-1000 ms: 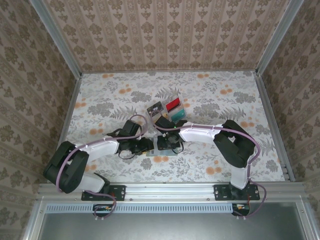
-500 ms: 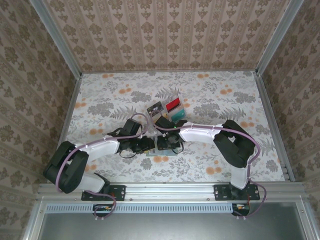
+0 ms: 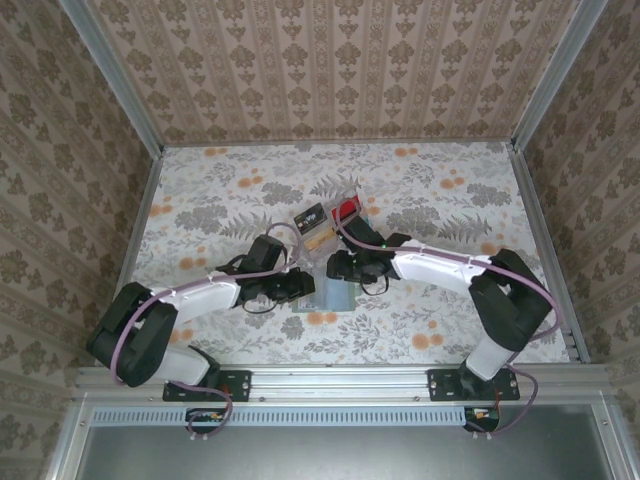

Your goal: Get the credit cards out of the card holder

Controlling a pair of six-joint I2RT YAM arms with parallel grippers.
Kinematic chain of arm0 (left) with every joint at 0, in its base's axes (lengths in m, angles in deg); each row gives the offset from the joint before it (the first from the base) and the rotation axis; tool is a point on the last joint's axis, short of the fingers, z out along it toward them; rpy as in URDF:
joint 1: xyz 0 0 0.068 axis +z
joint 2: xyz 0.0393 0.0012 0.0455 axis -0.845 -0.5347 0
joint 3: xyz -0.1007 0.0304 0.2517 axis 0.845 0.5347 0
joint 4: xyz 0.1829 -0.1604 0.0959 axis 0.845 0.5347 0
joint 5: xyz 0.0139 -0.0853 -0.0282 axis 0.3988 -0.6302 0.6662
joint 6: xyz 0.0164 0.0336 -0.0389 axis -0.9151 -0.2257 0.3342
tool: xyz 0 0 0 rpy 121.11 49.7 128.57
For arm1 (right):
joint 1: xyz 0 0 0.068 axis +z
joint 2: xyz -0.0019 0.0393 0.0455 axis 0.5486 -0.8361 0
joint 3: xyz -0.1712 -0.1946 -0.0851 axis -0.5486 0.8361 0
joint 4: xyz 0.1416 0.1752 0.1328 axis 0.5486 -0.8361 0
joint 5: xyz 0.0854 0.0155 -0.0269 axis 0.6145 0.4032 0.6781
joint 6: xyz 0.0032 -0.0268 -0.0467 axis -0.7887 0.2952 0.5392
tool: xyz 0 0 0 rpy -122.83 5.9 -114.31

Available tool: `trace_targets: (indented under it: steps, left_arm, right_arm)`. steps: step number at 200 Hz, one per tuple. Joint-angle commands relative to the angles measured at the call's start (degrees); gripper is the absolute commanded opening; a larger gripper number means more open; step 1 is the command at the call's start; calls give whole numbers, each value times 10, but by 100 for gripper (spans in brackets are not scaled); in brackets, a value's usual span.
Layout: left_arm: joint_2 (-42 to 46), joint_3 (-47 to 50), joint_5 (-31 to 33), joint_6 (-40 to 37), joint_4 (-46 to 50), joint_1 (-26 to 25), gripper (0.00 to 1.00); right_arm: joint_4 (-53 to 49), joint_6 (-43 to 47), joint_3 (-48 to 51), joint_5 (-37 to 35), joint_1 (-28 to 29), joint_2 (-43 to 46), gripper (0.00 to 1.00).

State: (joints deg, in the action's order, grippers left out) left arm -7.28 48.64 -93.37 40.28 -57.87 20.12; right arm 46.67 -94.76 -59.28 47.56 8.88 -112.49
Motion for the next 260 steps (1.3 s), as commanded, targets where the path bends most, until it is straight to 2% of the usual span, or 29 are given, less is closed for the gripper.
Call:
trace_targets:
  steps: [1, 31, 61, 104, 120, 141, 158, 176, 213, 260]
  left_arm:
    - [6, -13, -22, -12, -39, -14, 25]
    - [-1, -38, -28, -20, -52, -37, 38]
    - [-20, -68, -20, -29, -45, -63, 46]
    - [-35, -74, 15, -25, -19, -63, 48]
    - [-22, -69, 46, -21, 9, -55, 48]
    - [-4, -54, 71, -9, 33, -37, 41]
    - [3, -39, 79, 2, 41, -27, 37]
    - [1, -32, 66, 9, 44, -15, 32]
    - [-15, -39, 37, 17, 38, -12, 29]
    - [-49, -45, 40, 28, 42, -16, 26]
  right_arm:
    - [31, -24, 25, -7, -6, 43, 56]
    - [32, -31, 63, -41, -21, 95, 63]
    - [38, -37, 102, -63, -35, 145, 70]
    - [28, -27, 103, -68, -37, 166, 72]
    - [20, -15, 89, -61, -30, 151, 68]
    - [3, -2, 62, -54, -13, 110, 59]
    - [-8, 6, 42, -48, 5, 77, 42]
    - [-20, 1, 26, -58, 24, 50, 33]
    - [-50, 1, -7, -53, 43, -7, 31]
    - [-79, 5, -32, -37, 45, -64, 29]
